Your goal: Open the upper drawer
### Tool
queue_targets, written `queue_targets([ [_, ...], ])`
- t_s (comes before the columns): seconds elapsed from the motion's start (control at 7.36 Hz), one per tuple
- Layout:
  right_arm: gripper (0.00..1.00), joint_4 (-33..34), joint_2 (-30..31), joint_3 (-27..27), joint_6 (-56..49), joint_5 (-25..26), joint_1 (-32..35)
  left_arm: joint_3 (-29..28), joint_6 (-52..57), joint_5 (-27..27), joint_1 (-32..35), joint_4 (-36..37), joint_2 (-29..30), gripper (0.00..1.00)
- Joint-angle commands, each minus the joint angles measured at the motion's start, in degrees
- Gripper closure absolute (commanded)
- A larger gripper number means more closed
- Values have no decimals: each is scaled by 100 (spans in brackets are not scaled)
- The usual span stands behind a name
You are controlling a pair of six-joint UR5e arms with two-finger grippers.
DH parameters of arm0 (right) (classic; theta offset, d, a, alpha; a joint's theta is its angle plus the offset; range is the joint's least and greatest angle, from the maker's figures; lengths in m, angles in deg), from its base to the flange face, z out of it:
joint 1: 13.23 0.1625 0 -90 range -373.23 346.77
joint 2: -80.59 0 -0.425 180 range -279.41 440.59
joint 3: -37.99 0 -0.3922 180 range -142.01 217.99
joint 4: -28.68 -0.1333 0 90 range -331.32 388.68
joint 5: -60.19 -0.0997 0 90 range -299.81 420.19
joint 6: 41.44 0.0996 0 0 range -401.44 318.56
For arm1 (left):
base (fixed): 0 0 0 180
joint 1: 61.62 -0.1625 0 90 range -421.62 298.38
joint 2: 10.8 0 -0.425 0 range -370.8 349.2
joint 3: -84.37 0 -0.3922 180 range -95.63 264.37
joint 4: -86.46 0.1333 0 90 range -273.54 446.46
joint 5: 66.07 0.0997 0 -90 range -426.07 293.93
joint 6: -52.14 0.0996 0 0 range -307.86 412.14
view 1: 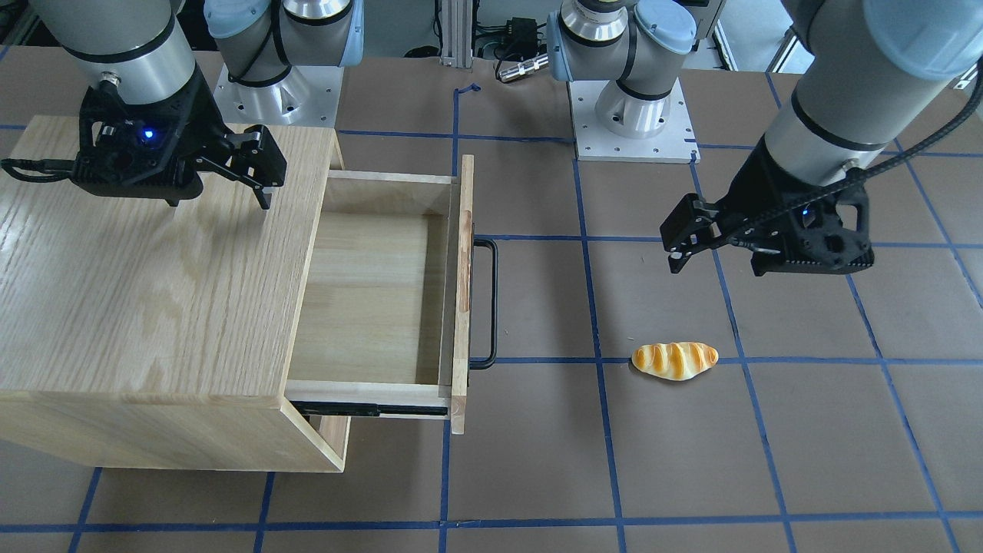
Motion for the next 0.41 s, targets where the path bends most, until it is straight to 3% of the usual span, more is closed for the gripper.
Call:
queue_targets([
  [0.0, 0, 0, 0, -1, 2, 0, 0, 273, 9, 51, -9, -16, -244, 0],
  [0.27, 0, 0, 0, 7, -7, 0, 0, 282, 9, 24, -1, -7, -254, 0],
])
